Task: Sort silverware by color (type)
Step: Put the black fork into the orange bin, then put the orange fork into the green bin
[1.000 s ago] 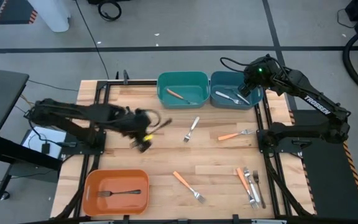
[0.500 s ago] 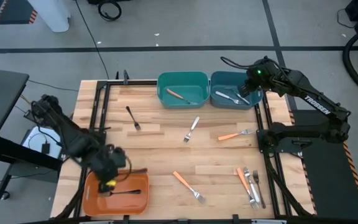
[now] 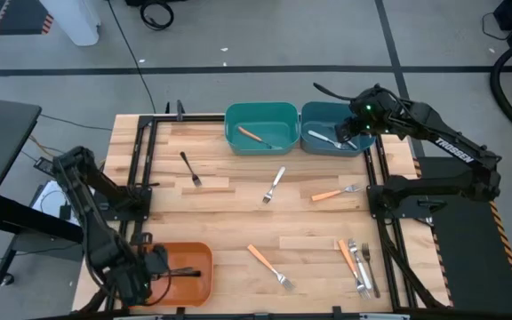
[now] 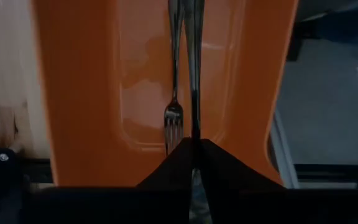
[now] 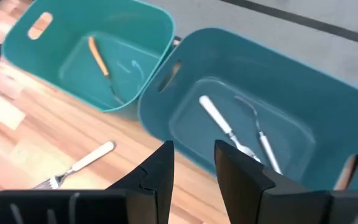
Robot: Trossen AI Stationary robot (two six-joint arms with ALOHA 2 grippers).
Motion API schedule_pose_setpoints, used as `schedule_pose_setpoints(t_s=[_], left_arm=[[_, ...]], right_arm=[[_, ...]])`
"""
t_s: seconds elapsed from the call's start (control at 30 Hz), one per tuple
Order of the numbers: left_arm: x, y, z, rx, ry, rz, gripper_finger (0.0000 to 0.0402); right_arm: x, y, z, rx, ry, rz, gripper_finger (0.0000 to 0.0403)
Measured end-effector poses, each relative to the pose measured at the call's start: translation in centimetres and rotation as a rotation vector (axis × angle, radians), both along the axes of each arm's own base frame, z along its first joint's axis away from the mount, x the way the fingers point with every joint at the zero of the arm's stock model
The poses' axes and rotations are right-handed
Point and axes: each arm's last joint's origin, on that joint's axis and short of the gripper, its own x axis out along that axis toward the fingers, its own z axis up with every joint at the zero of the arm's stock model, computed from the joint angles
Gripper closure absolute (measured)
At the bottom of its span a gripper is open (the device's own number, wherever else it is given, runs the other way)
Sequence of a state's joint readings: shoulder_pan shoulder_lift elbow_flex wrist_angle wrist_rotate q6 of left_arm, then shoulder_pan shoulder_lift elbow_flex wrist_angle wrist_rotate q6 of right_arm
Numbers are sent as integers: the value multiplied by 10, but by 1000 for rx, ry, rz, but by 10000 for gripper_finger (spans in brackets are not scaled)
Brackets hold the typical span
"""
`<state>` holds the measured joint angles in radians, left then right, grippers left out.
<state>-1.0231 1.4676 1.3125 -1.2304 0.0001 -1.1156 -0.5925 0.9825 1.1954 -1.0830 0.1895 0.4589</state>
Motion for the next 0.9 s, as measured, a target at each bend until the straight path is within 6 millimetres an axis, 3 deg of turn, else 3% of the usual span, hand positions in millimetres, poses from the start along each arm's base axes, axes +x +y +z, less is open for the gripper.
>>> schedule_pose_setpoints(t_s=[0.23,0.4,0.6,0.9], left_arm=[[11,-10,-20,44,80,14,310],[24,5,-18,63,102,98,293],[35,44,3,63,57,231,292],[48,123,41,53,-169,458,292]], right_arm=[[4,7,0,13,-8,35,280],[4,15,-4,84,16,103,280],[-1,32,-12,261,90,149,280],[-16,64,-22,536,251,68,280]])
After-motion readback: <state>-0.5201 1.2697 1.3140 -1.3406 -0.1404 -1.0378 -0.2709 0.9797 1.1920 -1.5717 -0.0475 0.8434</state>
